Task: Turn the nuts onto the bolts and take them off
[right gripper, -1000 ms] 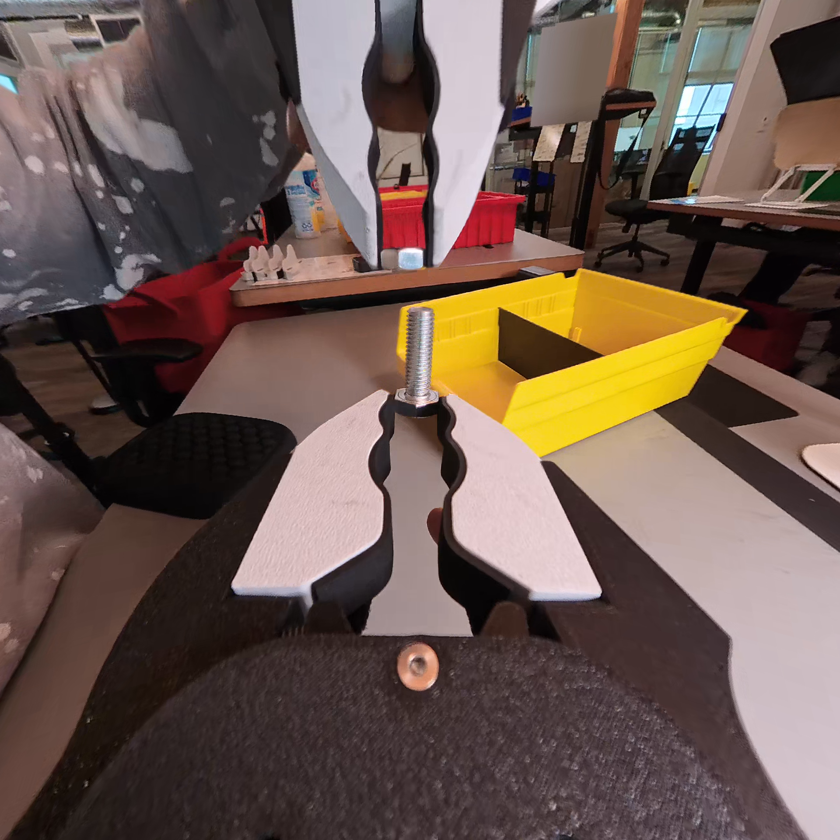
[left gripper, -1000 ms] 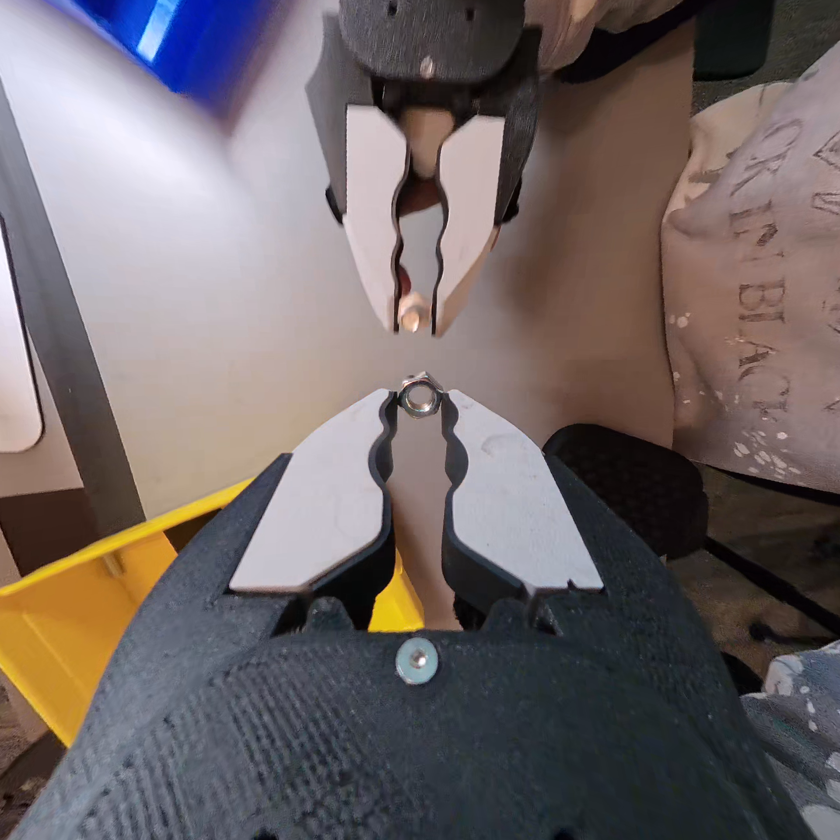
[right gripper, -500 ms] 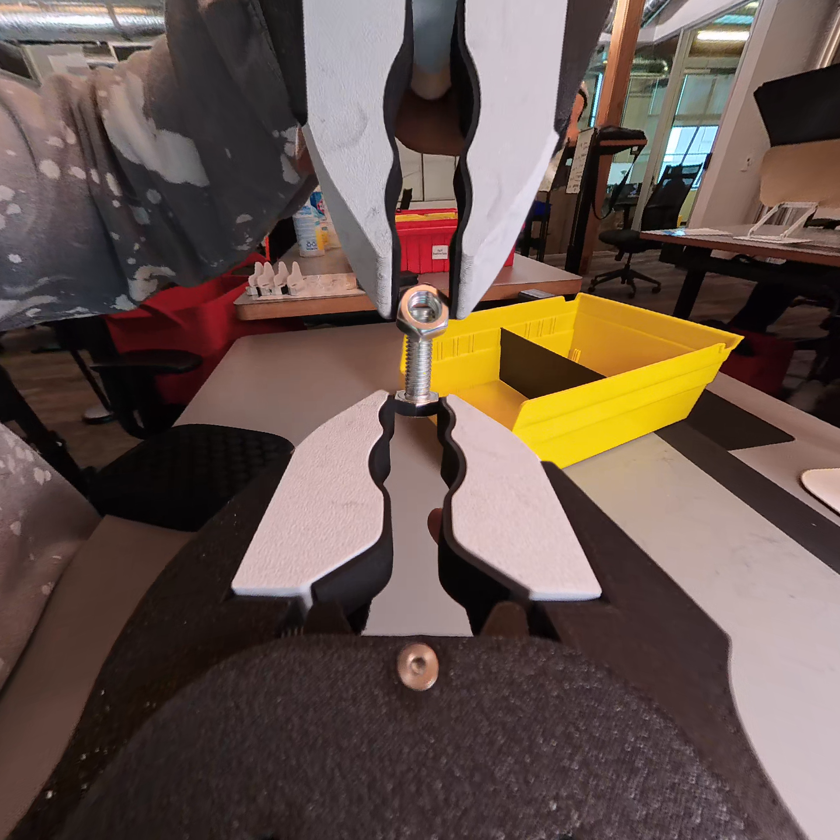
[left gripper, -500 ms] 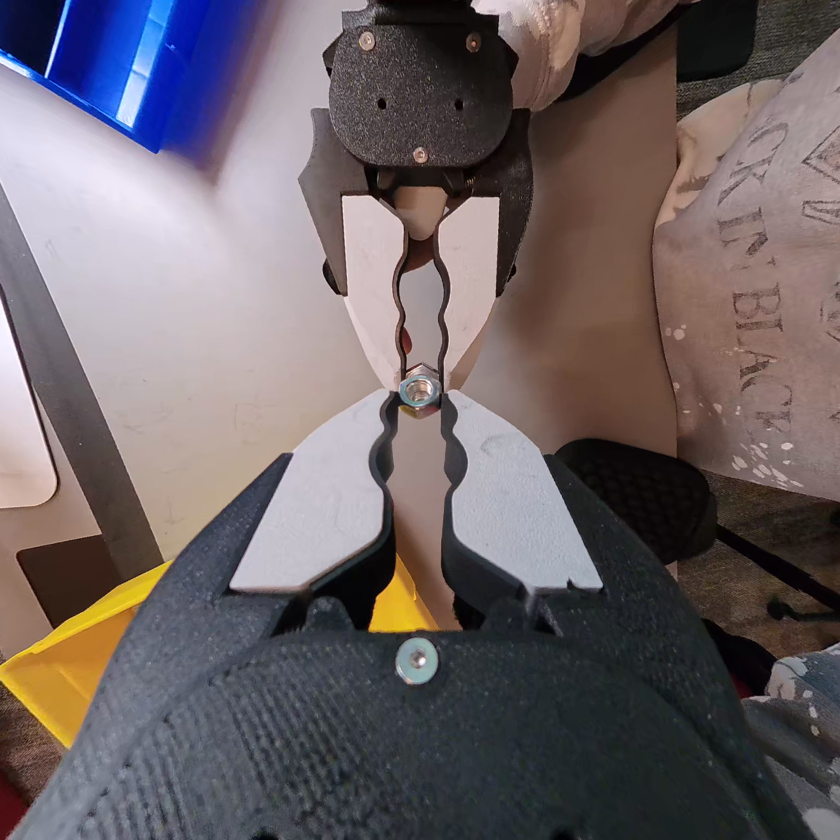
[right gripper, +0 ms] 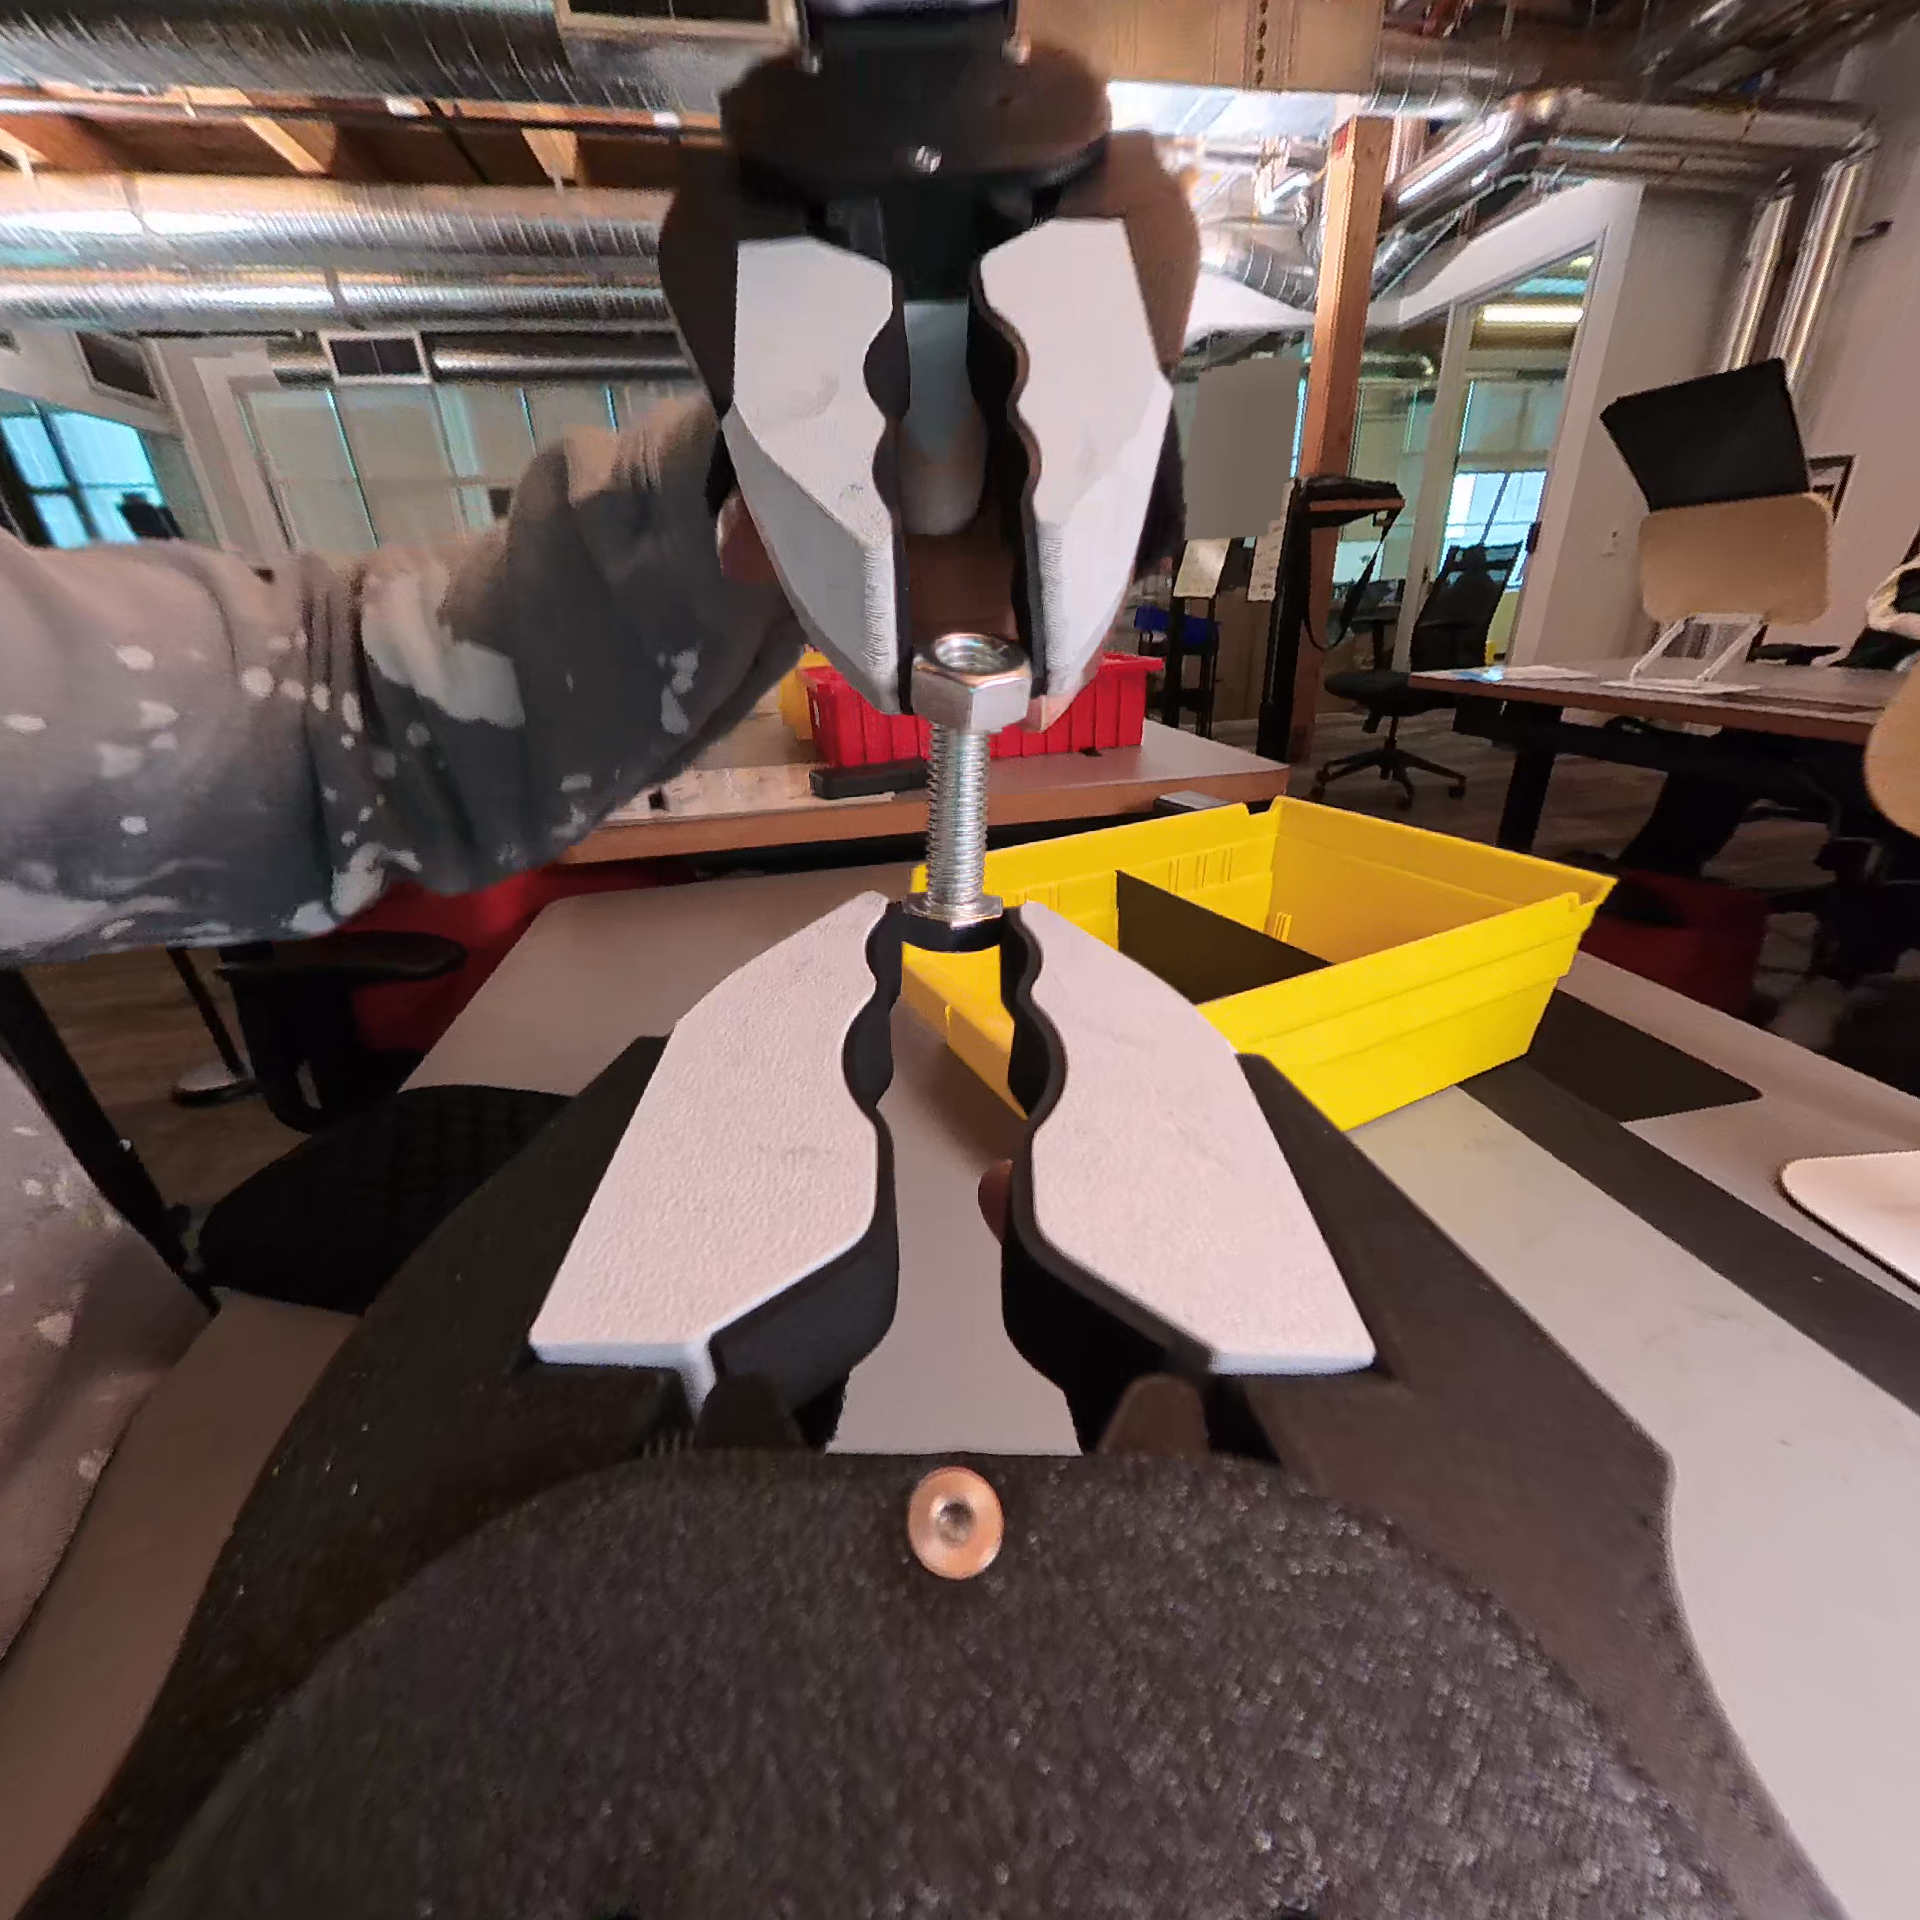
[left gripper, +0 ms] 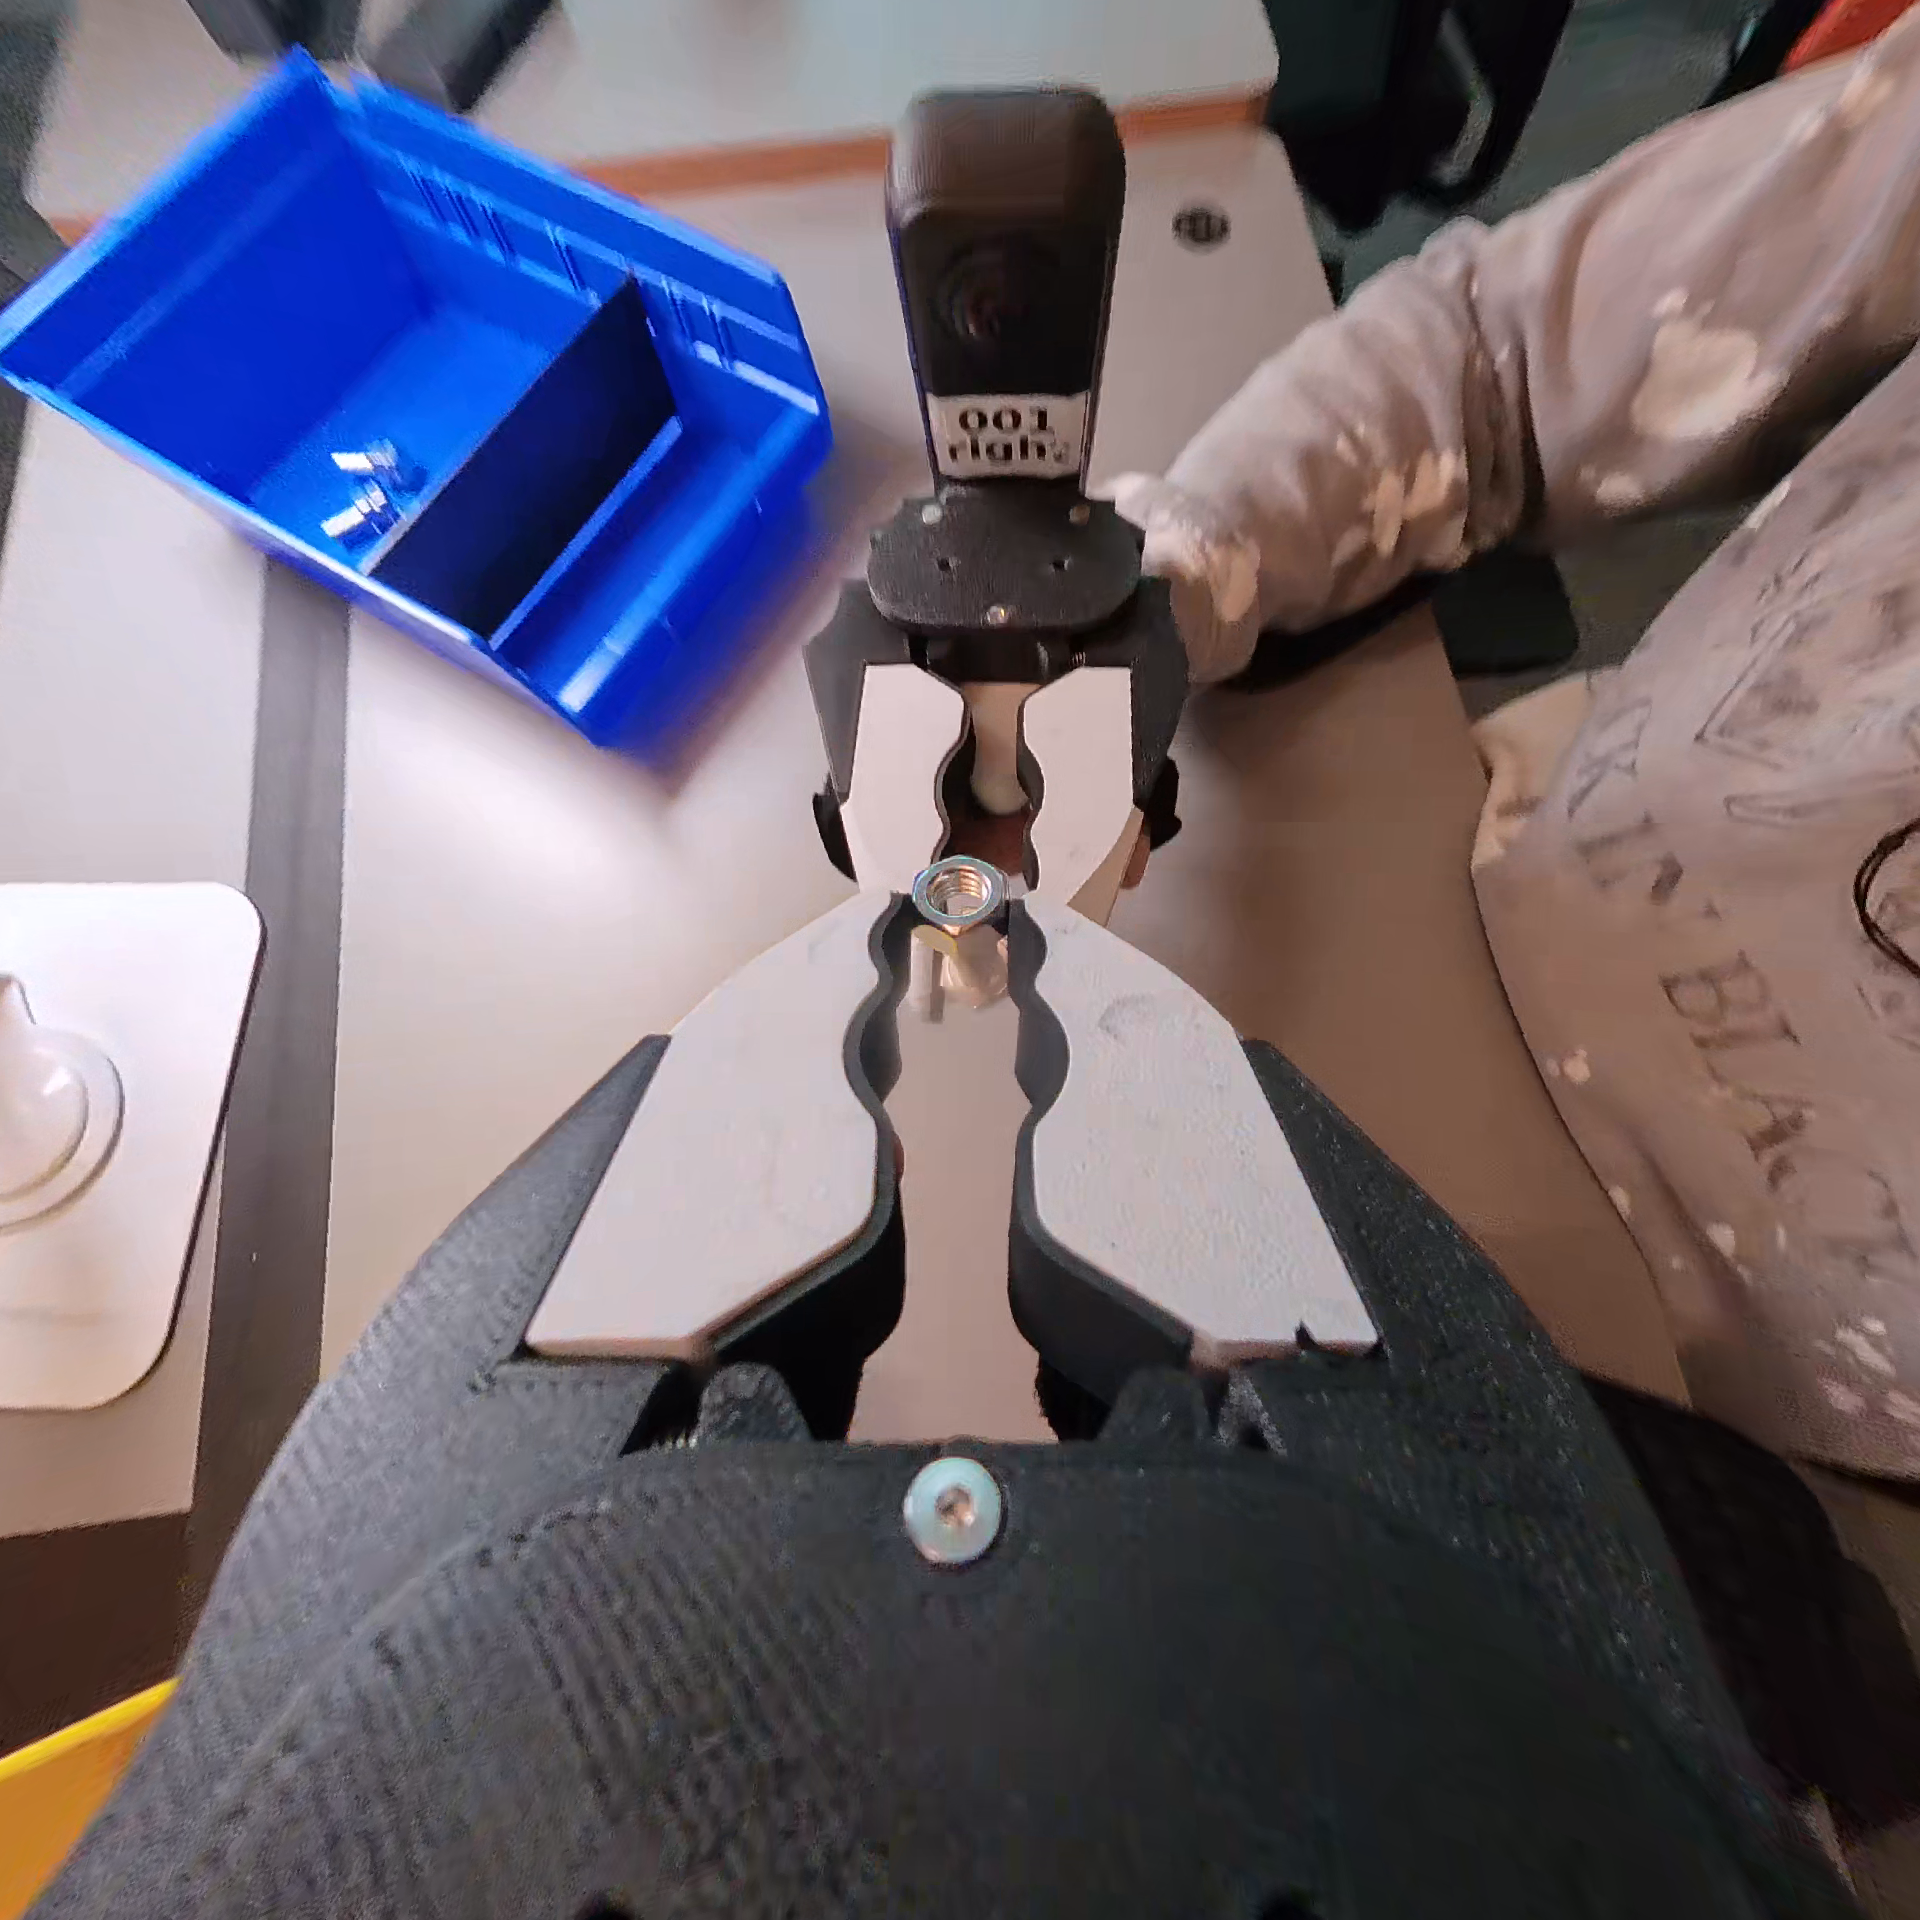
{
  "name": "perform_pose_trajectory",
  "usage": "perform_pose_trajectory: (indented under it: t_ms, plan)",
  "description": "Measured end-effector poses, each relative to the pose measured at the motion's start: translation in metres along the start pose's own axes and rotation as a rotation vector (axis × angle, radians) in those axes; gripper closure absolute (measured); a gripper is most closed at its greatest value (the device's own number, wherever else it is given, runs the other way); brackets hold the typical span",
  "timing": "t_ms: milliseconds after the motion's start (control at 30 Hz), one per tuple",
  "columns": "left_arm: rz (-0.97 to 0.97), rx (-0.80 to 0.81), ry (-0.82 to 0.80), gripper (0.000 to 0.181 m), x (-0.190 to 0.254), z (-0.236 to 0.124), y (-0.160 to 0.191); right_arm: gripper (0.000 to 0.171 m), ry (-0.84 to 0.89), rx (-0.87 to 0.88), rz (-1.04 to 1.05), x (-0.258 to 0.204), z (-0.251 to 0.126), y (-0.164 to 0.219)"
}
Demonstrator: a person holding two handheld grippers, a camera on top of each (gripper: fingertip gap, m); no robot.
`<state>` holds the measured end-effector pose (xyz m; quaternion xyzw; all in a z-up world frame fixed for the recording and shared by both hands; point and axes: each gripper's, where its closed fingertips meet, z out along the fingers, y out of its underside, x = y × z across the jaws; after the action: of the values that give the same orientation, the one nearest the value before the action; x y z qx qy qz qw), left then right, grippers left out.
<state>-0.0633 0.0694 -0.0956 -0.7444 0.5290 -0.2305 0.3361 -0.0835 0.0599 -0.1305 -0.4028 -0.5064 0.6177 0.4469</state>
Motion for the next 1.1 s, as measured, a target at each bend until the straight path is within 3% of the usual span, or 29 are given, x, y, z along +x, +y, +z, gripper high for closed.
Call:
perform_pose_trajectory:
  t_ms: [133, 500, 1100]
  plan:
    - [-0.008, 0.131, -0.026, 0.163, -0.001, 0.000, -0.003, 0.153, 0.010, 0.015, -0.016, 0.001, -0.003, -0.006]
    - [-0.026, 0.282, -0.037, 0.163, 0.000, 0.000, -0.004, 0.153, 0.025, 0.039, -0.023, 0.003, -0.004, -0.006]
    - [0.012, 0.349, -0.049, 0.163, 0.009, -0.003, 0.001, 0.153, -0.002, 0.006, -0.071, -0.005, -0.001, -0.003]
